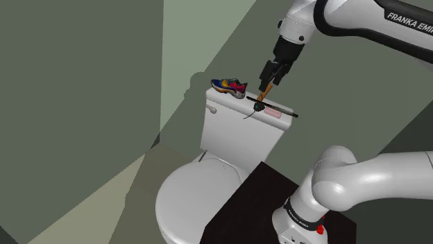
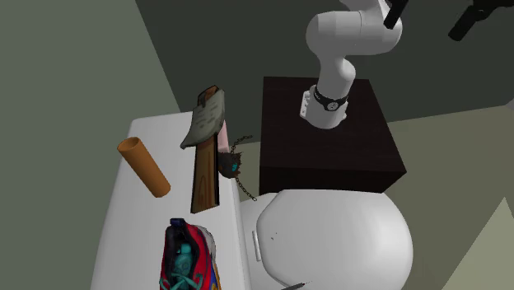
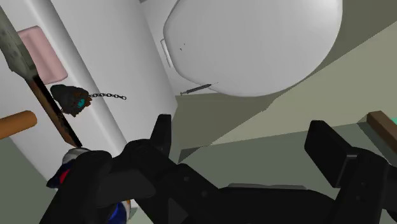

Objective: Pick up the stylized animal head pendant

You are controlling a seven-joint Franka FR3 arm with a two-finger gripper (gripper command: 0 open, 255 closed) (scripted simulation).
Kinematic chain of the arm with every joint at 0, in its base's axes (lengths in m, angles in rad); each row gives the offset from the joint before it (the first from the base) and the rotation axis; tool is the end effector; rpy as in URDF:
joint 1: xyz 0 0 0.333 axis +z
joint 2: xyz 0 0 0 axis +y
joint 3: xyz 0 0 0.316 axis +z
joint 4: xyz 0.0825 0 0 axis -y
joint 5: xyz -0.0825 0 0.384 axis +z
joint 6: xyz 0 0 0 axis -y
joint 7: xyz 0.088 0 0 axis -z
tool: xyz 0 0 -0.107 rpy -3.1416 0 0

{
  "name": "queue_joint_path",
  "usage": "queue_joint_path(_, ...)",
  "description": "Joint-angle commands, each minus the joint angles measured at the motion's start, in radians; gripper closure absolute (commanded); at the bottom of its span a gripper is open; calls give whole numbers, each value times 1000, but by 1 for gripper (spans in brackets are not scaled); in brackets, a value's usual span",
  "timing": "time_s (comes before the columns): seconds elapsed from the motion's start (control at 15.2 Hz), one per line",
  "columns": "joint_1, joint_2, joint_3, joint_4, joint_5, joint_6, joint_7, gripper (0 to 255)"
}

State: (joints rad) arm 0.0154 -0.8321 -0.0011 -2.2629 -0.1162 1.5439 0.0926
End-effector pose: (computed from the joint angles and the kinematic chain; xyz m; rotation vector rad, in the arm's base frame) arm 0.2902 -0.0087 0.6464 3.0245 -0.1327 0.1805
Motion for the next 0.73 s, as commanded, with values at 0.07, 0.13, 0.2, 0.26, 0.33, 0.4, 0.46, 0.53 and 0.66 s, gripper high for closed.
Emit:
queue_joint_path(0.07,-18,39,-6,13,3,13,29,0)
queue_joint_path(0.13,-35,79,-12,27,5,25,57,0)
queue_joint_path(0.2,-51,117,-19,42,8,36,85,0)
queue_joint_path(0.26,-68,155,-27,57,11,46,112,0)
queue_joint_path(0.33,-83,193,-35,72,15,55,139,0)
queue_joint_path(0.4,-99,230,-43,88,19,64,166,0)
queue_joint_path(0.46,-114,267,-52,104,23,72,192,0)
queue_joint_path(0.53,-128,303,-62,120,27,79,218,0)
queue_joint_path(0.66,-156,372,-82,152,37,91,268,0)
